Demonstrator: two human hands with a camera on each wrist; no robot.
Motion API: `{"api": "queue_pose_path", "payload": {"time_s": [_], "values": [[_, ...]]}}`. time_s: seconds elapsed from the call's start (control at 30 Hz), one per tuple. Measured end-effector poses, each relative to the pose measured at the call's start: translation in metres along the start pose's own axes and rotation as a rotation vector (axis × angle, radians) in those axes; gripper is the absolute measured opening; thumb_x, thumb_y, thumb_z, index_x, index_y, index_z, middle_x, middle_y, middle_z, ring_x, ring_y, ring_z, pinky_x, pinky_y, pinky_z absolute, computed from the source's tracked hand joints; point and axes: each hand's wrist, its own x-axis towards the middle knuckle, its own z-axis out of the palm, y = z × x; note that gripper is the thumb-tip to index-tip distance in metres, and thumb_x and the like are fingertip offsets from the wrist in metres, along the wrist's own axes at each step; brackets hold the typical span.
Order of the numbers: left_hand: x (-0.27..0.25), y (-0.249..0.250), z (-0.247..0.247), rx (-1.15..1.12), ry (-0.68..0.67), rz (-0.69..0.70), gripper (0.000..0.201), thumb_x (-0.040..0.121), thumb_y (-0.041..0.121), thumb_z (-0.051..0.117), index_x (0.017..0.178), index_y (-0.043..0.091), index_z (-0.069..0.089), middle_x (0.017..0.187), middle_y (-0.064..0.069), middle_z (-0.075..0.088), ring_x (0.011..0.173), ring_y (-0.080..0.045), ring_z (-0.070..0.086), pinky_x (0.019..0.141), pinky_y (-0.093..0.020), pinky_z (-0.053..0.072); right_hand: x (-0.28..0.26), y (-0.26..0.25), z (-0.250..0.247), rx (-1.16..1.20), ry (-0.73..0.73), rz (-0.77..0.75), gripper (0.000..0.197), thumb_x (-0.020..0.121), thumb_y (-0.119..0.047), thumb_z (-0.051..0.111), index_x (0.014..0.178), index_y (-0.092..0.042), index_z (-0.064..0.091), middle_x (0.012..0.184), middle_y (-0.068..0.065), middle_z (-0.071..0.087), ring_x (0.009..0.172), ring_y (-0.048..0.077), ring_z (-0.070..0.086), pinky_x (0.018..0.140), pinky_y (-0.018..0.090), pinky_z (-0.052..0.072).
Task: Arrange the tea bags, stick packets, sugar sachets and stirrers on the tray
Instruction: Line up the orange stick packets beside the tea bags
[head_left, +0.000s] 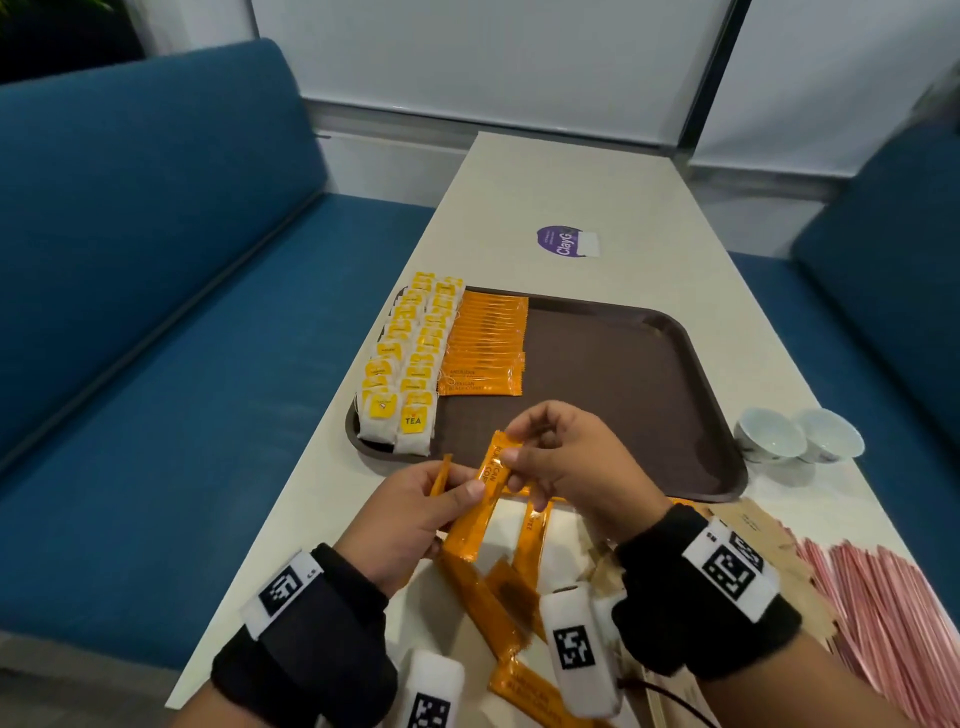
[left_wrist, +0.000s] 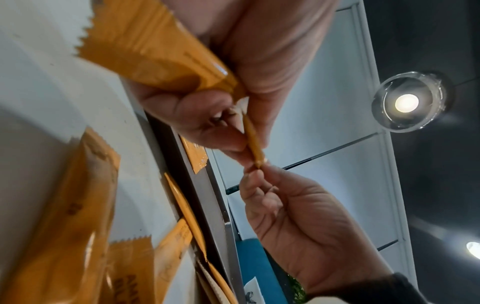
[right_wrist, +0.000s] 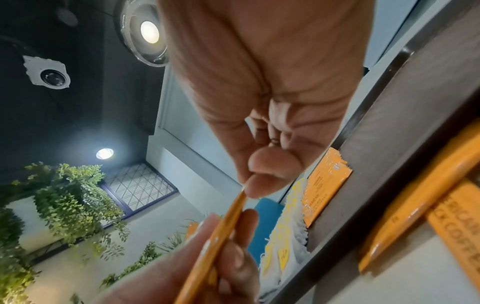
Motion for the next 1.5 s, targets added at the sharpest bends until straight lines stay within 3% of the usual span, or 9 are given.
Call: {"api": "queue_pose_path", "payload": {"time_s": [0.23, 0.43, 0.67, 0.9, 1.07, 1.2, 1.27, 1.37, 1.5], "values": [[0.006, 0.001, 0.001, -0.172, 0.120, 0.012, 0.013, 0.084, 0.007, 0.065, 0.077, 0.012, 0.055, 0.068, -0.004, 0.066, 0.057, -0.011, 0.061, 0.039, -0.016, 0.031, -0.008, 0.007, 0.010, 0.031, -0.073, 0.091, 0.037, 0.078, -0.007, 0.074, 0.104, -0.012, 0.048, 0.073, 0.005, 0.064, 0.059, 0.014, 0.062, 0.040, 0.025, 0.045], [0.009, 0.002, -0.001, -0.203, 0.205, 0.041, 0.006, 0.087, 0.014, 0.062, 0.083, 0.013, 0.058, 0.076, -0.005, 0.067, 0.067, -0.012, 0.065, 0.043, -0.017, 0.033, -0.007, 0.009, 0.019, -0.067, -0.026, 0.053, 0.015, 0.079, 0.000, 0.071, 0.087, -0.008, 0.061, 0.066, 0.002, 0.063, 0.052, 0.007, 0.058, 0.040, 0.019, 0.041], [0.011, -0.005, -0.015, -0.317, 0.271, -0.056, 0.022, 0.095, 0.027, 0.049, 0.103, 0.013, 0.065, 0.083, -0.004, 0.058, 0.064, -0.011, 0.048, 0.042, -0.016, 0.034, 0.050, -0.028, -0.020, -0.518, 0.095, 0.066, 0.010, 0.089, -0.015, 0.063, 0.095, -0.009, 0.068, 0.084, 0.000, 0.063, 0.069, 0.007, 0.051, 0.056, 0.016, 0.037], [0.014, -0.008, -0.025, -0.380, 0.258, -0.096, 0.025, 0.096, 0.028, 0.049, 0.105, 0.013, 0.068, 0.082, -0.005, 0.061, 0.064, -0.012, 0.052, 0.042, -0.017, 0.036, 0.126, -0.029, -0.023, -0.884, 0.006, 0.283, 0.018, 0.084, -0.018, 0.069, 0.091, -0.001, 0.068, 0.093, 0.013, 0.068, 0.076, 0.022, 0.057, 0.075, 0.033, 0.051], [0.017, -0.009, -0.035, -0.392, 0.286, -0.077, 0.024, 0.096, 0.027, 0.050, 0.101, 0.014, 0.070, 0.078, -0.002, 0.062, 0.062, -0.011, 0.053, 0.043, -0.018, 0.037, 0.149, -0.027, -0.017, -0.986, -0.078, 0.400, 0.012, 0.088, -0.020, 0.063, 0.085, -0.009, 0.060, 0.095, 0.009, 0.063, 0.088, 0.022, 0.062, 0.085, 0.027, 0.051], [0.018, -0.013, -0.038, -0.414, 0.306, -0.090, 0.024, 0.096, 0.025, 0.049, 0.102, 0.013, 0.069, 0.080, -0.003, 0.062, 0.062, -0.011, 0.052, 0.042, -0.017, 0.037, 0.152, -0.027, -0.021, -0.861, 0.004, 0.352, 0.020, 0.082, -0.007, 0.068, 0.068, -0.010, 0.054, 0.070, 0.004, 0.059, 0.055, 0.010, 0.056, 0.035, 0.012, 0.041], [0.018, -0.013, -0.039, -0.423, 0.307, -0.097, 0.023, 0.096, 0.024, 0.049, 0.102, 0.013, 0.069, 0.081, -0.003, 0.061, 0.062, -0.012, 0.052, 0.043, -0.017, 0.037, 0.154, -0.027, -0.018, -0.824, 0.000, 0.395, 0.018, 0.084, -0.009, 0.067, 0.070, -0.009, 0.055, 0.074, 0.005, 0.061, 0.058, 0.011, 0.057, 0.042, 0.013, 0.046], [0.019, -0.012, -0.038, -0.428, 0.302, -0.101, 0.023, 0.095, 0.024, 0.050, 0.103, 0.013, 0.068, 0.081, -0.004, 0.061, 0.063, -0.012, 0.052, 0.043, -0.017, 0.038, 0.158, -0.030, -0.009, -0.884, -0.078, 0.528, 0.015, 0.094, -0.024, 0.057, 0.090, -0.009, 0.058, 0.081, 0.003, 0.066, 0.068, 0.012, 0.056, 0.082, 0.026, 0.047], [0.021, -0.012, -0.038, -0.428, 0.298, -0.104, 0.023, 0.095, 0.025, 0.050, 0.103, 0.012, 0.068, 0.080, -0.004, 0.061, 0.062, -0.012, 0.053, 0.043, -0.017, 0.040, 0.156, -0.031, -0.009, -0.797, -0.079, 0.551, 0.016, 0.094, -0.017, 0.058, 0.105, -0.006, 0.055, 0.068, 0.002, 0.061, 0.053, 0.009, 0.052, 0.055, 0.024, 0.040]]}}
